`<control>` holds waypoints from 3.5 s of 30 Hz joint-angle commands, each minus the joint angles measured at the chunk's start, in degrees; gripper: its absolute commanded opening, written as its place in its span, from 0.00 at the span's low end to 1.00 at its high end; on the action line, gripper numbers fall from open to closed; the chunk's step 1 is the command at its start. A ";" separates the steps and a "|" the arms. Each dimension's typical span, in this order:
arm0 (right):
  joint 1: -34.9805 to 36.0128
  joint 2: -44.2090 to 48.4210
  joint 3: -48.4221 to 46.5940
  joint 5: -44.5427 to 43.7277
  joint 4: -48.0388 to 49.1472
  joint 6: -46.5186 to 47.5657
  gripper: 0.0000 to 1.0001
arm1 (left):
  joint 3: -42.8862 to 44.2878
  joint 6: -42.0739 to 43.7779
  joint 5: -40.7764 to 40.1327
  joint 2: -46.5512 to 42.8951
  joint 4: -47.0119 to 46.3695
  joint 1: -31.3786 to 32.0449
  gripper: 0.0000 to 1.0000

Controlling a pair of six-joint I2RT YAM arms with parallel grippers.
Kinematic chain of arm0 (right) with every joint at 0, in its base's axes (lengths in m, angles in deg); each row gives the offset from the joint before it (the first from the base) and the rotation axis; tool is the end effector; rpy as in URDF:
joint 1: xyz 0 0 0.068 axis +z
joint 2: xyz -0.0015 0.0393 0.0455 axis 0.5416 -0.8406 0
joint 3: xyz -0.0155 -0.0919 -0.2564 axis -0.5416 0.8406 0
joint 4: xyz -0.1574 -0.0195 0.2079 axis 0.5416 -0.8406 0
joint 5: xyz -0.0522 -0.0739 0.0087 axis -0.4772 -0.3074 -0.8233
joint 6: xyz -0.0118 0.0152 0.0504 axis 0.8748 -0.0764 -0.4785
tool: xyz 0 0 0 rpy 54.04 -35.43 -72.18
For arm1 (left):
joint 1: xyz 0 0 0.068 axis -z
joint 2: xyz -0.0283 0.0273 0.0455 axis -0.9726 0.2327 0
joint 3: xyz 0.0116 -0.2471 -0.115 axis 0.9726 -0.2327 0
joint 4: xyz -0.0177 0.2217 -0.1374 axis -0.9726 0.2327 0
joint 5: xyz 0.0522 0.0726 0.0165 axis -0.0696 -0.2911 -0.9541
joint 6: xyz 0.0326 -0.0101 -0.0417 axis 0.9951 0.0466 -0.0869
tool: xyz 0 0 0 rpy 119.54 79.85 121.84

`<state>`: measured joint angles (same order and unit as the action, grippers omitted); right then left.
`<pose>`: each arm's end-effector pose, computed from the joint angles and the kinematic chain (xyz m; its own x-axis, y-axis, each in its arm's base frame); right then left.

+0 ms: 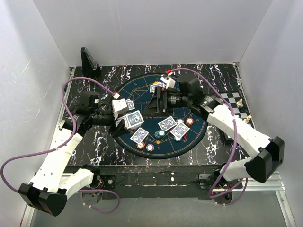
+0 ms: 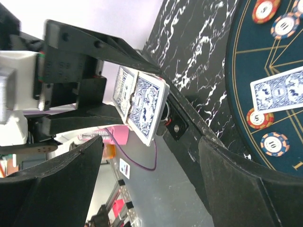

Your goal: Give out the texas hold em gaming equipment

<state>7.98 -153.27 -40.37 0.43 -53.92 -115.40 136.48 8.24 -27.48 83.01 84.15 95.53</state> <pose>0.2180 0.2136 0.3835 -0.8650 0.0557 -0.4987 -0.4429 0.3825 0.8109 0.1613 -0.0824 0.3499 -0.2071 0.4825 -0.8510 0.9558 0.2855 -0.0707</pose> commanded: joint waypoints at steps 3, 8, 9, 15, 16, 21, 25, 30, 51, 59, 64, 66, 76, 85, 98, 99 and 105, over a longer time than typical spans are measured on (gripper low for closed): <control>4.75 -6.45 -3.96 2.27 1.40 0.14 0.89 | 2.28 -0.49 1.11 -0.85 -1.81 0.18 0.03; 5.72 -9.01 -3.35 3.24 5.70 -2.58 0.90 | 2.37 -0.75 1.29 -0.85 -1.81 0.18 0.03; 5.63 -9.36 -3.18 3.24 6.32 -3.11 0.90 | 2.46 -0.84 1.29 -0.76 -1.81 0.18 0.03; 5.72 -11.03 -3.35 3.15 8.17 -5.13 0.89 | 2.55 -1.19 1.55 -1.12 -1.90 0.18 0.03; 5.63 -11.12 -3.26 2.89 8.26 -5.31 0.87 | 2.63 -1.28 1.55 -1.20 -1.90 0.18 0.03; 5.72 -12.08 -3.09 4.73 11.59 -7.59 0.82 | 2.28 -1.37 1.64 -1.47 -2.07 0.26 0.03; 6.07 -12.88 -3.27 4.73 11.25 -7.68 0.78 | 2.11 -1.46 1.55 -1.47 -2.34 0.18 0.03; 6.07 -13.14 -2.30 4.12 10.54 -7.77 0.67 | 2.55 -1.46 1.55 -1.38 -2.34 0.18 0.02; 1.50 -8.40 -0.36 2.19 6.85 -5.84 0.49 | 2.55 -2.78 1.90 -1.73 -3.04 0.18 0.02; -0.17 -5.76 -1.24 -0.19 2.55 -3.03 0.36 | 1.93 -2.51 1.73 -2.08 -3.21 0.18 0.02; -1.40 -4.62 -1.94 -0.63 0.62 -1.89 0.23 | 1.58 -2.42 1.72 -2.08 -3.13 0.18 0.02; -1.57 -4.53 -2.47 -0.80 -0.09 -1.45 0.22 | 1.41 -2.42 1.72 -2.08 -3.21 0.18 0.02; -3.68 -3.83 -9.14 -2.03 -5.62 2.33 0.02 | 0.70 -2.42 1.55 -2.34 -3.39 0.18 0.02; -6.85 -2.77 -16.88 -4.40 -10.20 7.07 0.01 | -0.09 -2.42 1.20 -3.22 -3.13 0.18 0.02; -4.30 -22.26 -28.22 -35.33 -20.92 28.51 0.01 | 0.35 -5.24 1.99 -5.68 -2.16 0.18 0.02; -3.69 -24.20 -29.09 -37.35 -20.40 29.92 0.01 | 0.70 -5.41 1.99 -5.86 -1.81 0.18 0.02; 2.02 -35.36 -35.51 -55.60 -15.40 39.41 0.01 | 2.11 -6.38 1.90 -7.26 -0.23 0.18 0.02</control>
<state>5.84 -185.58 -69.55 -38.68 -72.32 -85.24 135.98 3.04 -27.26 77.67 83.26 95.53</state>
